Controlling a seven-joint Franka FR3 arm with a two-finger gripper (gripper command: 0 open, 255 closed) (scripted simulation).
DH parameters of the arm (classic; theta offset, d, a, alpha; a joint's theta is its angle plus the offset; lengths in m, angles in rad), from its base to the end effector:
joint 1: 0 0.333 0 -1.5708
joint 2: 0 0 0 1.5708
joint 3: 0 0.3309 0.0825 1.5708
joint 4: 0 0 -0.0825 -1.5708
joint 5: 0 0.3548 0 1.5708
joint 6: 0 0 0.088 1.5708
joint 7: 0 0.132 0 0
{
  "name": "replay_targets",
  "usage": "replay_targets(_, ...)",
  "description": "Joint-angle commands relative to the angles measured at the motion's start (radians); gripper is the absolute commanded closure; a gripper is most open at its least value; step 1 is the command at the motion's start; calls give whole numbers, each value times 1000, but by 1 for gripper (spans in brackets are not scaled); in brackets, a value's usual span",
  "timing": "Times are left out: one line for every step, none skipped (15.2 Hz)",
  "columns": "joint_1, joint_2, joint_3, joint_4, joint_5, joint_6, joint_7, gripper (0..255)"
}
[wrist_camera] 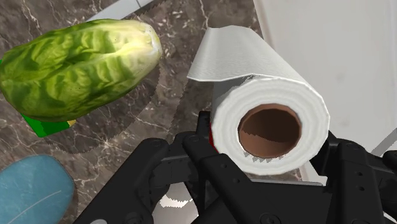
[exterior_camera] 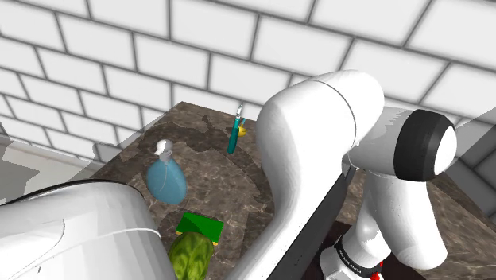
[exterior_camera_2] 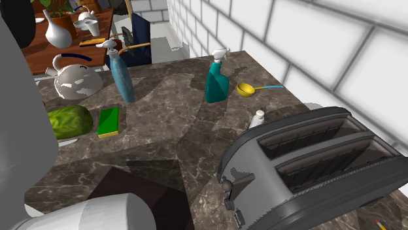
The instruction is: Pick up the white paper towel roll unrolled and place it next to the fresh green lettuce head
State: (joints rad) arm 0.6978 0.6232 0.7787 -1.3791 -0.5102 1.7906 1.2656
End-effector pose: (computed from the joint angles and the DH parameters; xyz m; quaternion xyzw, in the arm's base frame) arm 0.2255 0.6397 0.4151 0.9919 0.1209 0.0312 0.0245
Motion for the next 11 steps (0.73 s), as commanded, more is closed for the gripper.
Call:
replay_targets(-4,-2,0,-14,0,11,3,255)
replay_targets(-4,-2,0,-14,-1,11,3,255)
replay_targets(-4,-2,0,-14,-1,11,3,255)
replay_targets(-4,-2,0,-14,-1,11,3,255)
replay_targets(-4,-2,0,-14,-1,11,3,255)
replay_targets(-4,-2,0,-14,-1,11,3,255)
replay_targets(-4,-2,0,-14,-1,11,3,0)
replay_targets(-4,-2,0,-14,-1,11,3,0)
replay_targets(-4,-2,0,-14,-1,11,3,0)
replay_targets(-4,-2,0,-14,-1,11,3,0)
replay_targets(-4,-2,0,-14,-1,11,3,0)
